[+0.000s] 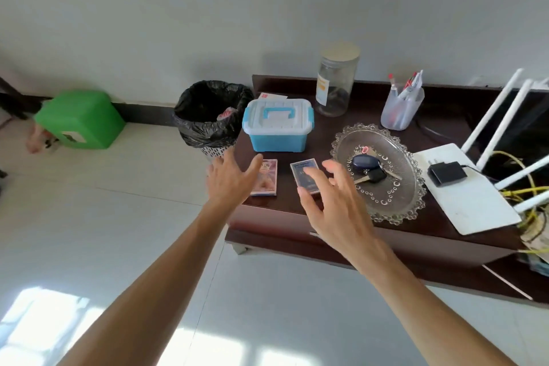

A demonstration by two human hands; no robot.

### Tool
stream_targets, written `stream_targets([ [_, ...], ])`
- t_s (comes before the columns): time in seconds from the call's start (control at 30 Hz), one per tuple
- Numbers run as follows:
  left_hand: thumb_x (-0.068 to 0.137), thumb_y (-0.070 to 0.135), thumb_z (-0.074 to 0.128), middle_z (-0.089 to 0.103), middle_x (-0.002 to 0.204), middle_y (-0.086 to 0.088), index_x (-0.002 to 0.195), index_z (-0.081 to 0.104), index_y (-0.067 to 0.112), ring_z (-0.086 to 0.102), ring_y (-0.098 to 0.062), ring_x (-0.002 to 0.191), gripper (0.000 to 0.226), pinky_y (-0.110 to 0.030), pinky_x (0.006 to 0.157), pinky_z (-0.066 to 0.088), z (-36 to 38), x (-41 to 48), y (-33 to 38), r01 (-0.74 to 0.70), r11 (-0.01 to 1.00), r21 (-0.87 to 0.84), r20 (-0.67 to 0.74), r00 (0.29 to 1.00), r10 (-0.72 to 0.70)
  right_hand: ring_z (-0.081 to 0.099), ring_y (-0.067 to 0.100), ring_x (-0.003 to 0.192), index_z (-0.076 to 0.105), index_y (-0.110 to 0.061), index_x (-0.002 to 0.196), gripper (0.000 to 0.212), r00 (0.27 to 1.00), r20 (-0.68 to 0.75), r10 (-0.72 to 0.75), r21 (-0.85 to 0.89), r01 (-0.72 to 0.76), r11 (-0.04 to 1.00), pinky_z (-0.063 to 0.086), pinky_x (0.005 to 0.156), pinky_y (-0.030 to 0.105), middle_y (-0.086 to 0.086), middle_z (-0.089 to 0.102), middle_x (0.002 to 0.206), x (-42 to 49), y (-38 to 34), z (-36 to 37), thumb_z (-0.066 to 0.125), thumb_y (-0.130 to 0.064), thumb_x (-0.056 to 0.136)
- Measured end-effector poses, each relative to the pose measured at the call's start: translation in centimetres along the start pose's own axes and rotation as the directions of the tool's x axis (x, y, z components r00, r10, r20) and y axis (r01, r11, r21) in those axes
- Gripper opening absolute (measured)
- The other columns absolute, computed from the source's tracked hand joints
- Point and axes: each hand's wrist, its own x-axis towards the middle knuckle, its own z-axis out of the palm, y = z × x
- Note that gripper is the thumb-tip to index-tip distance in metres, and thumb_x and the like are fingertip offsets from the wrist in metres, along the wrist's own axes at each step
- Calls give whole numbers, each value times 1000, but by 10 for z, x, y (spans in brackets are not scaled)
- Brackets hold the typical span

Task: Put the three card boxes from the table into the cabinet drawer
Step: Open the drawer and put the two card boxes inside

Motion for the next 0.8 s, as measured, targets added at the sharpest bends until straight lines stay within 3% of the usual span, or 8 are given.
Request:
stream_targets([
  [0.07,78,75,39,47,143,-15,142,38,22,43,-34,131,83,-51,106,38,-4,5,-19,27,996,-84,-38,999,-30,58,13,107,62,-26,120,27,1000,3,16,165,-16,986,48,91,24,-7,54,121,-41,9,-10,56,-38,97],
  [0.13,82,73,42,45,148,-15,146,34,21,44,-35,133,83,-52,107,39,-3,11,-36,76,986,-150,47,996,-70,59,6,102,65,-28,112,20,991,100,89,199,-108,974,49,88,28,-15,60,110,-80,22,-8,58,-37,96],
  [0.23,84,72,44,54,143,-11,146,37,19,56,-32,122,82,-46,95,51,6,11,-50,76,981,-180,167,985,-46,62,14,107,70,-19,116,25,966,201,165,46,-178,983,52,91,37,-9,68,113,-122,50,5,66,-29,94],
  [0.37,83,64,55,72,108,-2,125,60,20,67,-20,89,61,-27,59,48,19,2,-72,-20,958,-286,67,997,40,62,20,111,67,-12,125,37,975,203,91,-91,-73,993,53,88,39,0,68,122,-121,76,23,66,-28,92],
  [0.43,81,65,57,73,91,5,111,66,21,68,-13,76,54,-25,54,45,21,-3,-79,-22,933,-360,51,998,43,65,25,105,67,-10,125,39,963,261,73,-148,-34,988,54,86,42,3,71,116,-113,82,35,66,-28,91],
  [0.53,77,67,60,74,84,7,103,69,23,70,-12,71,51,-24,52,47,23,-3,-82,2,905,-426,48,999,20,64,28,100,67,-9,121,38,929,334,157,-266,-68,962,55,81,41,5,69,104,-112,80,53,65,-30,89],
  [0.7,80,65,60,74,100,4,120,64,24,72,-19,91,57,-28,63,55,17,-6,-79,10,911,-413,114,993,41,58,28,98,66,-9,110,32,933,294,209,-258,-133,957,54,79,40,5,64,100,-123,67,59,64,-31,88],
  [0.8,82,61,62,56,134,-5,137,49,22,54,-21,122,69,-41,97,51,10,-32,-75,-44,952,-303,17,999,52,58,27,101,65,-12,115,34,922,321,216,-262,-133,956,53,81,37,2,64,104,-139,62,54,61,-33,89],
])
